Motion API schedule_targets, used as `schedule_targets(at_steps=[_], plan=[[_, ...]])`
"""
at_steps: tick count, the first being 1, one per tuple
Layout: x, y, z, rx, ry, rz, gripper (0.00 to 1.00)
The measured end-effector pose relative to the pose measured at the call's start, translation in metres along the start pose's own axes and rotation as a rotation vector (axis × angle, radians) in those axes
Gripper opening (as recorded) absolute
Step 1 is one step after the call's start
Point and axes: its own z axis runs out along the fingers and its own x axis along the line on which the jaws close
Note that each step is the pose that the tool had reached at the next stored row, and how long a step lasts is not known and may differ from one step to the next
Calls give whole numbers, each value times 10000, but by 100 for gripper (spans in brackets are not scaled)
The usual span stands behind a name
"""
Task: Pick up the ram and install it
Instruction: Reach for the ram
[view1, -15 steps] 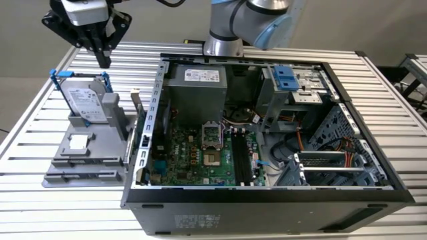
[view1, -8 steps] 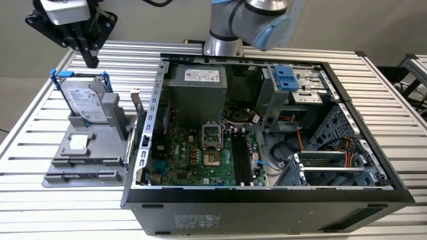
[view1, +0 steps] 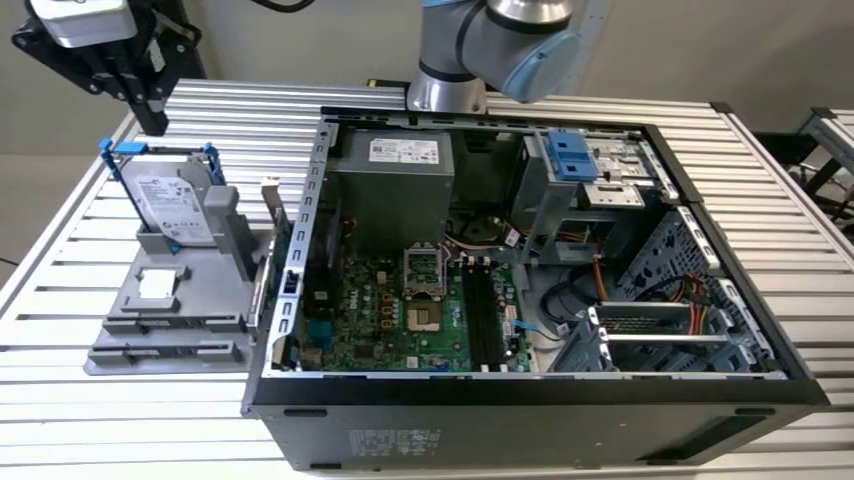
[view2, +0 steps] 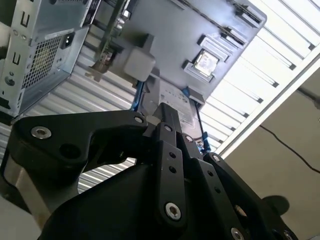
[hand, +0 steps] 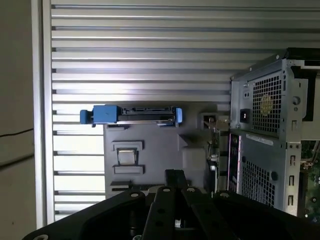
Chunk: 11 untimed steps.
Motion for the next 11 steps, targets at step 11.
schedule_targets(at_steps=[11], plan=[[235,-3,-3,-2,5,-109,0]])
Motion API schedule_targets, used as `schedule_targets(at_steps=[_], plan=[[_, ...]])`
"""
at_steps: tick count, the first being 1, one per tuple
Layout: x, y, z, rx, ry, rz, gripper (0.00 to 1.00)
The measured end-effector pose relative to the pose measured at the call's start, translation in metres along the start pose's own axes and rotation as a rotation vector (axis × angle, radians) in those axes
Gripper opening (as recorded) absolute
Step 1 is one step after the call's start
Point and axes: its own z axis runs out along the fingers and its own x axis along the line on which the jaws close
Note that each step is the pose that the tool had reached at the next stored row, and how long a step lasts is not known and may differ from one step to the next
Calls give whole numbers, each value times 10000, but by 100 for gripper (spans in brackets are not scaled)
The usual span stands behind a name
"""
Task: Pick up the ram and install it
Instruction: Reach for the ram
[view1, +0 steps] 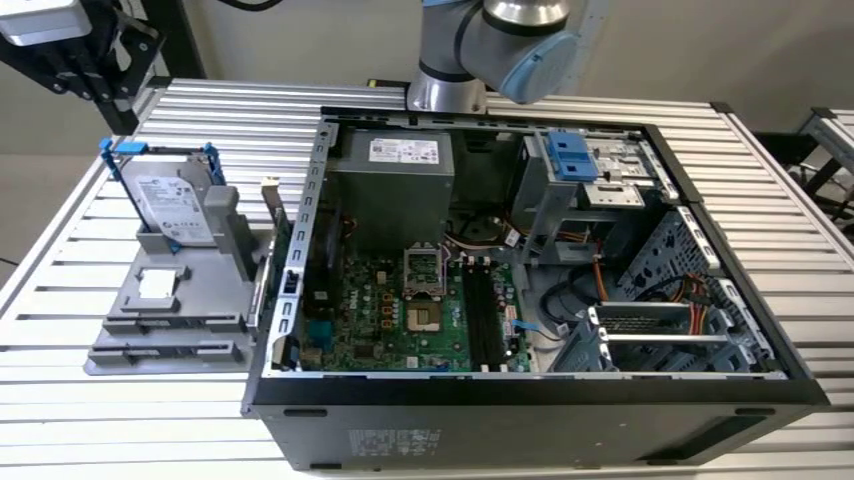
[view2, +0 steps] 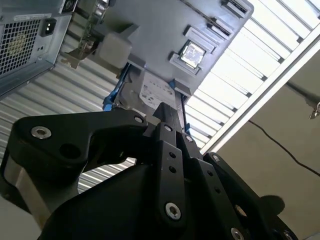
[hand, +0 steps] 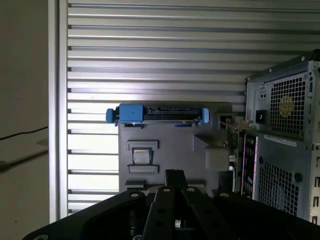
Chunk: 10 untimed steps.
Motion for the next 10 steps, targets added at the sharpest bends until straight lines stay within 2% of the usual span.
schedule_targets(at_steps=[5,10], plan=[[2,-11,0,-1,0,0,0],[2,-113,-5,0,0,0,0]])
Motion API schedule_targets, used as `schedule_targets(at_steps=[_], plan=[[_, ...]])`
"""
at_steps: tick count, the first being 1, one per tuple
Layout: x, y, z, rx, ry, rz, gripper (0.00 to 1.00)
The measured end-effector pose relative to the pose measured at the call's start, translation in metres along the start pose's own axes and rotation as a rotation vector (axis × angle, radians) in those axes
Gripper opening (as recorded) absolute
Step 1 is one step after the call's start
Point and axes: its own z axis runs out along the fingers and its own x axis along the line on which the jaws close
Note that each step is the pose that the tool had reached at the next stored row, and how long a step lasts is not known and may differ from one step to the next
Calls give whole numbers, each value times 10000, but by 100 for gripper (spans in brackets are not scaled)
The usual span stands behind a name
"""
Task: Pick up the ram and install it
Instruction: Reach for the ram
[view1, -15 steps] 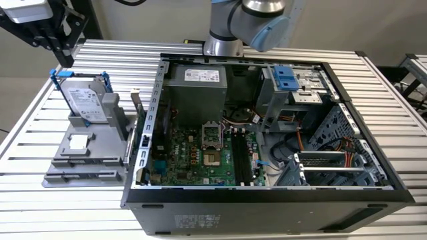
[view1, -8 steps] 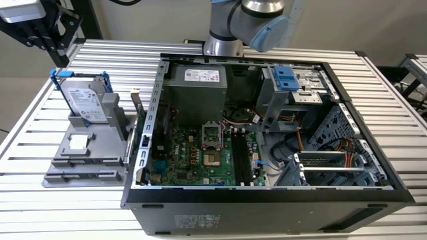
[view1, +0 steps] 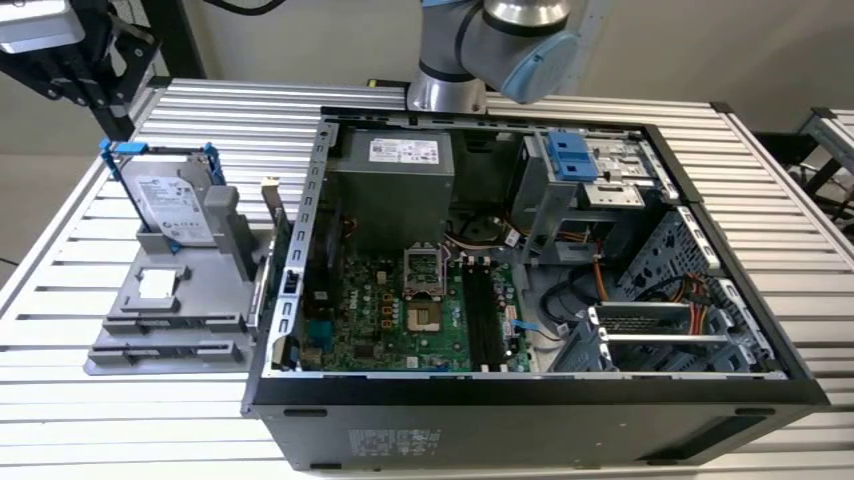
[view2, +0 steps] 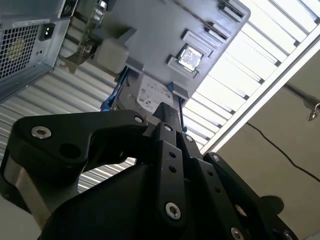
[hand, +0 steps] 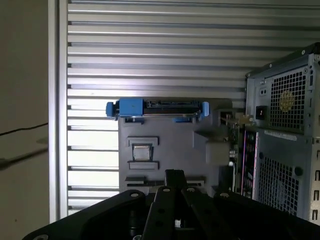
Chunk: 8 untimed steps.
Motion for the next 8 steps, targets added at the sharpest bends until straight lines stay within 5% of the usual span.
schedule_targets(at_steps=[8], plan=[[1,-231,-11,1,1,-1,0]])
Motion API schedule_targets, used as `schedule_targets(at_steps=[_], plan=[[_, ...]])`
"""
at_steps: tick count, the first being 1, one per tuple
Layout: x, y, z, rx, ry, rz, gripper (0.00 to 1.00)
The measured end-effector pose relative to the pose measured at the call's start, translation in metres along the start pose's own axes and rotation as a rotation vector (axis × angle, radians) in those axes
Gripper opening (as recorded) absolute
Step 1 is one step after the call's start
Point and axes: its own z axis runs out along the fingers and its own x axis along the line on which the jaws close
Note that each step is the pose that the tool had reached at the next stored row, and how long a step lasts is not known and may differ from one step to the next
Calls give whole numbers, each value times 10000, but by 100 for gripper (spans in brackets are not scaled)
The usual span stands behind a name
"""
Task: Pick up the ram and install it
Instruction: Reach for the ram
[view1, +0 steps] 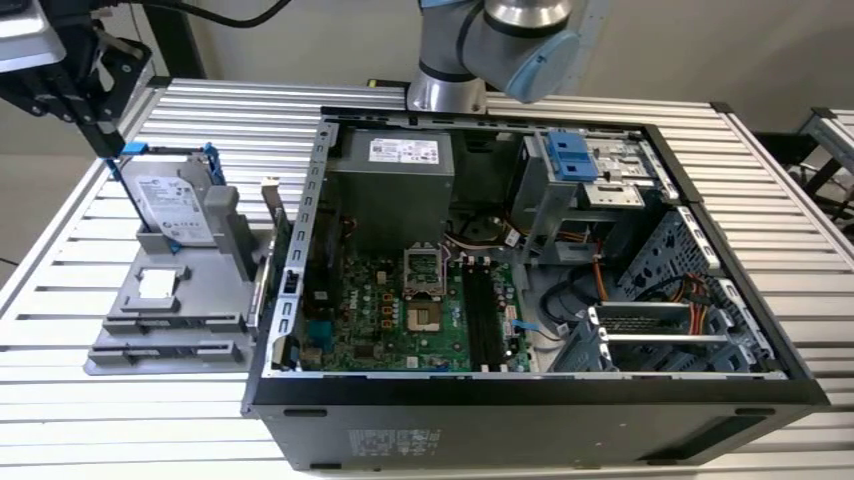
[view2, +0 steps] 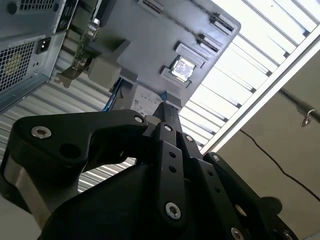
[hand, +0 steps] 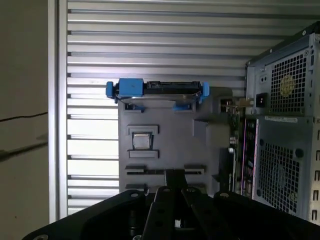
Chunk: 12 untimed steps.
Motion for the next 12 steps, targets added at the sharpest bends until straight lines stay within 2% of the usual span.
schedule_targets(at_steps=[12], plan=[[2,-368,-16,-1,-2,1,0]])
